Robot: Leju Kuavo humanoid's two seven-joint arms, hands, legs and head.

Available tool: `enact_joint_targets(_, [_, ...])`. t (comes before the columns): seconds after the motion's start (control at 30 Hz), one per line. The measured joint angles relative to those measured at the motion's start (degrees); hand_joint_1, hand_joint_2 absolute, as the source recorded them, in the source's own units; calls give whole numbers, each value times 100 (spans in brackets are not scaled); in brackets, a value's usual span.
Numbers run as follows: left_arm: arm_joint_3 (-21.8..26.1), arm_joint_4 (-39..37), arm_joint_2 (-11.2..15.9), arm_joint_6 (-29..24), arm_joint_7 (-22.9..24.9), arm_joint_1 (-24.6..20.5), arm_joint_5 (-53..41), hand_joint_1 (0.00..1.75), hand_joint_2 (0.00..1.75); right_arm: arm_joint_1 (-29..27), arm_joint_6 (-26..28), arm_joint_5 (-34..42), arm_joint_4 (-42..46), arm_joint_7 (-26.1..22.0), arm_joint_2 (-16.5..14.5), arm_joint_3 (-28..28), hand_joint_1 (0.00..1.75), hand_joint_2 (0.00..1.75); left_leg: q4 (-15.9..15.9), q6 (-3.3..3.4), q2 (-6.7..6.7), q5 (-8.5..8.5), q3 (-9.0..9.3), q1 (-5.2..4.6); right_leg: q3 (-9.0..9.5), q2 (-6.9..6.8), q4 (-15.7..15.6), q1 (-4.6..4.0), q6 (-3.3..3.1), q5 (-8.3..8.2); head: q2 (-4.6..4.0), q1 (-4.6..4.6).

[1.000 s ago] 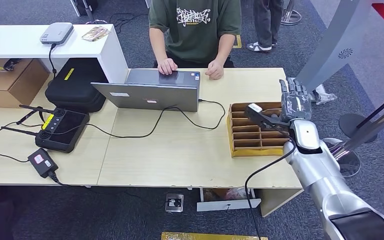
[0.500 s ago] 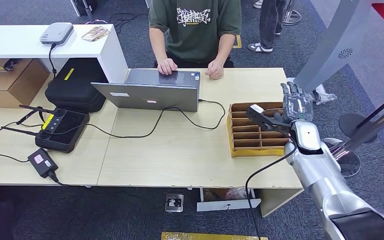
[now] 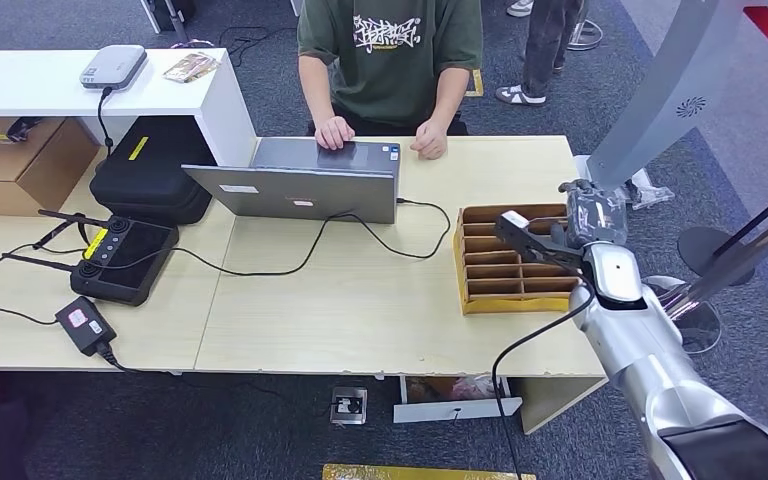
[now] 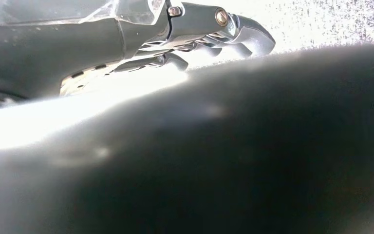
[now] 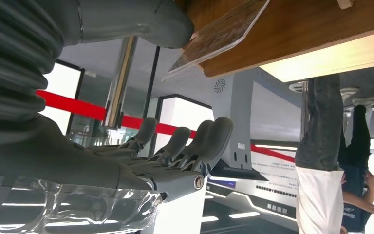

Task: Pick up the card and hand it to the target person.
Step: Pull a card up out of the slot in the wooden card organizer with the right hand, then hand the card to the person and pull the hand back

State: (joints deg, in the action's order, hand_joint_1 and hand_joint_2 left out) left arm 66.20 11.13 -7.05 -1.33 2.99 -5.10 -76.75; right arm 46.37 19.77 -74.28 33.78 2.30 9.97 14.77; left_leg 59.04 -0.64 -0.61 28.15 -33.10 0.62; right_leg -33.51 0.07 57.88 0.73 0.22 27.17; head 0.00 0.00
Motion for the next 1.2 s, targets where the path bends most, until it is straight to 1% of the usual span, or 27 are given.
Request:
enact_joint_targets(0.03, [-1, 1, 2, 0, 2, 0, -1, 0, 0, -1, -16, 3, -1, -3, 1, -1, 76, 175, 1, 0, -1, 0, -1, 0, -1, 0, 1, 0, 0, 0, 0, 0])
enact_joint_targets(0.07, [-3, 2, 4, 0, 2, 1, -4, 0, 0, -8, -30, 7, 0, -9, 3, -2, 82, 175, 0, 0, 0, 0, 0, 0, 0, 0, 0, 0, 0, 0, 0, 0])
enact_joint_targets(0.13, [-6, 3, 7, 0, -3, 3, -7, 0, 0, -30, -29, 14, 10, -21, 5, -3, 109, 175, 0, 0, 0, 0, 0, -1, -1, 0, 1, 1, 0, 0, 0, 0])
enact_joint_targets(0.2, [-10, 3, 9, 5, -8, 5, -11, 0, 0, -73, -26, 25, 34, -41, -1, -1, 146, 175, -2, 0, 1, -1, 3, 0, 2, 0, -2, 0, 0, -1, 0, 0])
enact_joint_targets(0.27, [-11, 3, 12, 8, -12, 6, -13, 0, 0, -116, -32, 33, 55, -59, -12, 6, 166, 175, -2, 0, 0, -1, 2, 0, 2, 0, -2, 0, 0, 0, 0, 0])
enact_joint_targets(0.3, [-11, 4, 12, 8, -16, 6, -12, 0, 0, -128, -43, 32, 59, -65, -17, 12, 170, 175, -1, 0, -1, 0, 1, 1, 2, -1, -2, -1, 0, 0, 0, 0])
enact_joint_targets(0.43, [-6, 3, 17, 2, -33, 8, -8, 0, 0, -147, -63, 68, 16, -152, -35, 39, 175, 175, -7, 0, 2, -2, 8, 1, 8, 1, -8, -2, -1, -3, 0, 0])
enact_joint_targets(0.5, [5, 3, 19, -2, -41, 7, 1, 0, 0, -152, 64, 120, 47, -276, -50, 50, 175, 175, -6, 0, 4, -2, 8, 1, 8, 3, -7, -2, -1, -3, 0, 0])
enact_joint_targets(0.57, [25, 4, 17, -9, -51, 9, 18, 0, 0, -216, 262, 210, 347, -421, -49, 54, 175, 175, -3, -1, 5, -1, 4, 1, 3, 5, -4, -1, -1, -3, 0, 0])
enact_joint_targets(0.6, [35, 4, 16, -13, -55, 11, 25, 0, 0, -268, 360, 259, 641, -485, -29, 59, 175, 175, -3, -1, 6, -1, 3, 1, 1, 6, -3, -1, -1, -3, 0, 0])
enact_joint_targets(0.63, [33, 5, 15, -12, -56, 13, 22, 0, 0, -339, 386, 305, 1061, -509, 14, 69, 175, 175, -2, -1, 7, -1, 1, 1, -1, 7, -1, -1, -1, -3, 0, 0])
enact_joint_targets(0.73, [24, 6, 13, -6, -60, 15, 7, 0, 0, -488, 44, 461, 2508, -467, 239, 95, 175, 175, 4, -1, 5, 0, -10, -2, -14, 6, 8, 2, -1, 0, 0, 0])
enact_joint_targets(0.8, [28, 7, 13, -9, -79, 12, 10, 0, 0, -417, -244, 560, 3044, -445, 381, 85, 175, 175, 10, 0, 2, 2, -19, -5, -24, 3, 17, 5, 0, 3, 0, 0])
enact_joint_targets(0.9, [33, 12, 19, -34, -152, 7, 19, 0, 0, -100, -427, 658, 3387, -453, 573, 32, 175, 175, 11, 1, -2, 1, -18, -6, -23, 0, 17, 6, 0, 4, 0, 0])
enact_joint_targets(1.03, [36, 18, 13, -136, -251, 16, 27, 0, 0, 381, -597, 805, 3637, -460, 889, -97, 175, 175, 15, 3, -3, 1, -22, -8, -25, -3, 19, 8, 2, 3, 0, 0])
enact_joint_targets(1.13, [34, 12, 16, -182, -248, 7, 23, 0, 0, 429, -570, 862, 3733, -458, 1030, -203, 175, 175, 14, 3, -6, -1, -23, -8, -23, -5, 17, 8, 2, 2, 0, 0])
enact_joint_targets(1.2, [34, 6, 25, -189, -210, -1, 19, 0, 0, 404, -529, 876, 3724, -458, 1045, -225, 175, 175, 9, 2, -9, -2, -16, -7, -14, -10, 9, 6, 2, 1, 0, 0])
